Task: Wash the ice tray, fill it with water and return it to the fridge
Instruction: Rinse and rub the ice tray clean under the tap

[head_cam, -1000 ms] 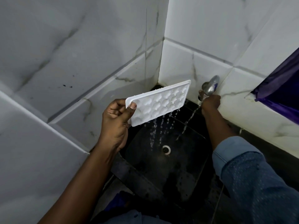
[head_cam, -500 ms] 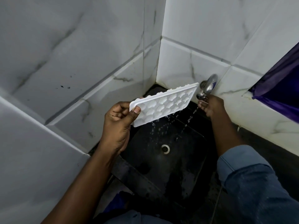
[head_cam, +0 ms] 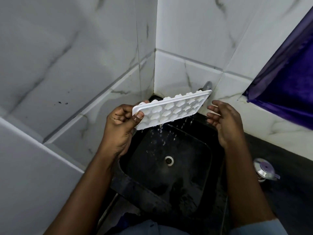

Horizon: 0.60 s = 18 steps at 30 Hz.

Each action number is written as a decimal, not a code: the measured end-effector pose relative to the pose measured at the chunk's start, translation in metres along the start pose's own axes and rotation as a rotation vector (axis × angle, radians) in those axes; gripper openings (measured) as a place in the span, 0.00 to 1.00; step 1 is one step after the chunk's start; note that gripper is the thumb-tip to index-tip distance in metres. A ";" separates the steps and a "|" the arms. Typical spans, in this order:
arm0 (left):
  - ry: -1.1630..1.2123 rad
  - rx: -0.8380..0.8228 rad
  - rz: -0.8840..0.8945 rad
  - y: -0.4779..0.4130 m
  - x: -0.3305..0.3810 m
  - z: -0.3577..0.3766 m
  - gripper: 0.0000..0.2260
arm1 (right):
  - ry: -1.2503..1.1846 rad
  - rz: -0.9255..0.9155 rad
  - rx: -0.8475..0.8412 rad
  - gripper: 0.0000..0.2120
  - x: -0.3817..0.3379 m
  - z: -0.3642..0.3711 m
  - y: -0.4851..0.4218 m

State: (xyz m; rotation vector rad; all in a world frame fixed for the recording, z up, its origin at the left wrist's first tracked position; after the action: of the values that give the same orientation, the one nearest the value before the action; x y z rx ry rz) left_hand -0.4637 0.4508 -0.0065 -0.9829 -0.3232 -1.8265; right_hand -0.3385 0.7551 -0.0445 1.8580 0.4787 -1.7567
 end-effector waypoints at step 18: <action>-0.308 0.042 0.101 0.003 -0.025 0.042 0.18 | -0.137 -0.253 0.303 0.08 -0.036 -0.028 0.110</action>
State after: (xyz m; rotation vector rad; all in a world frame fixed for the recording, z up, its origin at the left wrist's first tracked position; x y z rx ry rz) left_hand -0.4364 0.4905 0.0006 -1.2312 -0.4885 -1.5712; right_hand -0.2546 0.6881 0.0068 1.9259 0.4276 -2.2145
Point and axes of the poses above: each hand's wrist, its own y-axis away from the middle knuckle, its own z-axis out of the palm, x = y × z, the point moved 5 cm from there along -y, towards the middle knuckle, and after that the axes turned 9 degrees about y, right-handed, at the moved point
